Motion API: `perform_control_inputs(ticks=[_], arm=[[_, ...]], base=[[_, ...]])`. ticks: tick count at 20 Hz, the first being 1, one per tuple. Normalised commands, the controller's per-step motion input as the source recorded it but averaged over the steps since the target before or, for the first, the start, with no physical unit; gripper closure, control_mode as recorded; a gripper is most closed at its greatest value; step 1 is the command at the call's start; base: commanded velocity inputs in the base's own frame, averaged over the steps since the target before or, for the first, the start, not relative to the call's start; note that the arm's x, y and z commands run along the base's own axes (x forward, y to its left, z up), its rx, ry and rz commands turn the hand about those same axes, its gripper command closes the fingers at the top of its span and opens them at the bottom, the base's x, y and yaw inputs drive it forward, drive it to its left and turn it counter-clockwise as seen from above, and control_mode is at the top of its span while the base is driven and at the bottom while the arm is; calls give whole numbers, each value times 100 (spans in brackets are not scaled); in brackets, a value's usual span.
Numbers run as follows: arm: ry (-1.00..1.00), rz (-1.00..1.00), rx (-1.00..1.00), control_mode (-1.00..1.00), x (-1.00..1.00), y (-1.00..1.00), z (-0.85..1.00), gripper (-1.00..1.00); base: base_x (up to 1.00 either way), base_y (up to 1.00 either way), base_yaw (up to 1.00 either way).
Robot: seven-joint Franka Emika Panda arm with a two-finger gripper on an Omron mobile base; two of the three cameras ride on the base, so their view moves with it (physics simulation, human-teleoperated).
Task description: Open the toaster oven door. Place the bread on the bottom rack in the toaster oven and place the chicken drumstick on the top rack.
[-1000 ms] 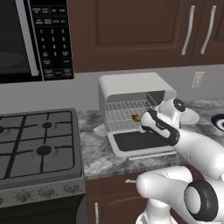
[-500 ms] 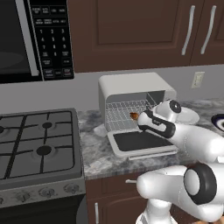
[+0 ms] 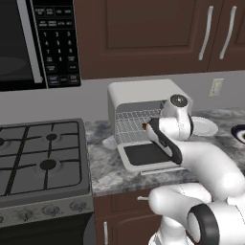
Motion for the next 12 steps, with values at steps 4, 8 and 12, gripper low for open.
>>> perform_control_inputs(ticks=[4,8,12], arm=[[56,-39,-5,-100,5,4,-35,-100],[29,-27,0,-100,0,0,-38,-100],[2,-25,1,-100,0,0,-66,-100]], base=[[0,0,0],[0,0,0],[0,0,0]])
